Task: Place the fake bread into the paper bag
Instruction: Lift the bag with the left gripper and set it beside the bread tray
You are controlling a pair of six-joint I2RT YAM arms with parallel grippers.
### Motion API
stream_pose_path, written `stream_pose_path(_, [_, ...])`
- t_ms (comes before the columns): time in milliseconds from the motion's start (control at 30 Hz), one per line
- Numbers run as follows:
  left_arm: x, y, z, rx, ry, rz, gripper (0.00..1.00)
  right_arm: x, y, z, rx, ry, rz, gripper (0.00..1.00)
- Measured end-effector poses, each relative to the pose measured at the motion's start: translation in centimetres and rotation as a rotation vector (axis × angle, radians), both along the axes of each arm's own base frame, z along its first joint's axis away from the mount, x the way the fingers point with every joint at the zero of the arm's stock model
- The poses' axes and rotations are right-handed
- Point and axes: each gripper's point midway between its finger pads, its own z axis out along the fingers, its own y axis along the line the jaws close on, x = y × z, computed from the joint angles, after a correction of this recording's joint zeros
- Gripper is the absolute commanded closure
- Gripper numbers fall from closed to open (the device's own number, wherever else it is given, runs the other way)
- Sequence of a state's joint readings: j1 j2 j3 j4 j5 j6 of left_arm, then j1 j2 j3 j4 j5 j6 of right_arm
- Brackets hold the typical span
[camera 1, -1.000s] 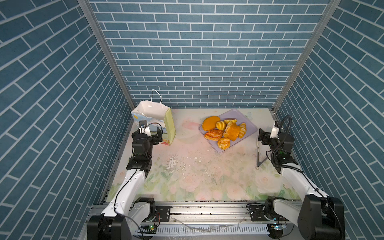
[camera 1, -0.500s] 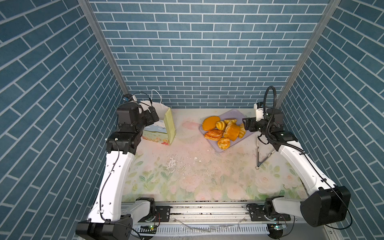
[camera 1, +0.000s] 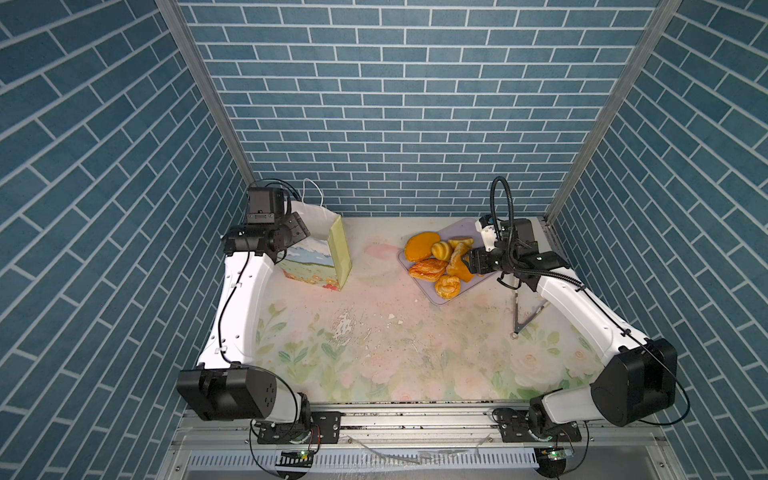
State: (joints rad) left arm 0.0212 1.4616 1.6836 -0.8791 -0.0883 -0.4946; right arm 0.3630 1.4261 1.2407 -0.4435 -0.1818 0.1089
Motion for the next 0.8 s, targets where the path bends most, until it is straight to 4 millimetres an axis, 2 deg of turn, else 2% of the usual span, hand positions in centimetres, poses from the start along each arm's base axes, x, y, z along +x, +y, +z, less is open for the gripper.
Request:
stream_pose_path(133, [1.3, -0.4, 0.8, -0.021, -0.022, -0.017, 0.45, -0.1, 0.1, -0.1, -0.001, 0.002, 0.003, 0.3])
stream_pose_path(200, [1.8, -0.6, 0.9, -0.025, -0.025, -0.029, 0.55, -0.1, 0.2, -0.1, -0.001, 0.003, 0.004, 0.32])
stream_pose_path(467, [3.0, -1.8, -0.2, -0.042, 0.001, -0.113, 0.9, -0.5, 0.1, -0.3, -0.01, 0.025, -0.003, 0.34])
stream_pose_path(567, [3.1, -2.6, -0.2, -0.057, 0.002, -0.162, 0.99, -0.5, 0.0, -0.1, -0.011, 0.026, -0.012, 0.34])
stream_pose_path(800, [3.0, -5.1, 0.2, -0.112, -0.016, -0.272, 1.0, -0.4, -0.2, 0.4, -0.015, 0.024, -0.03, 0.34])
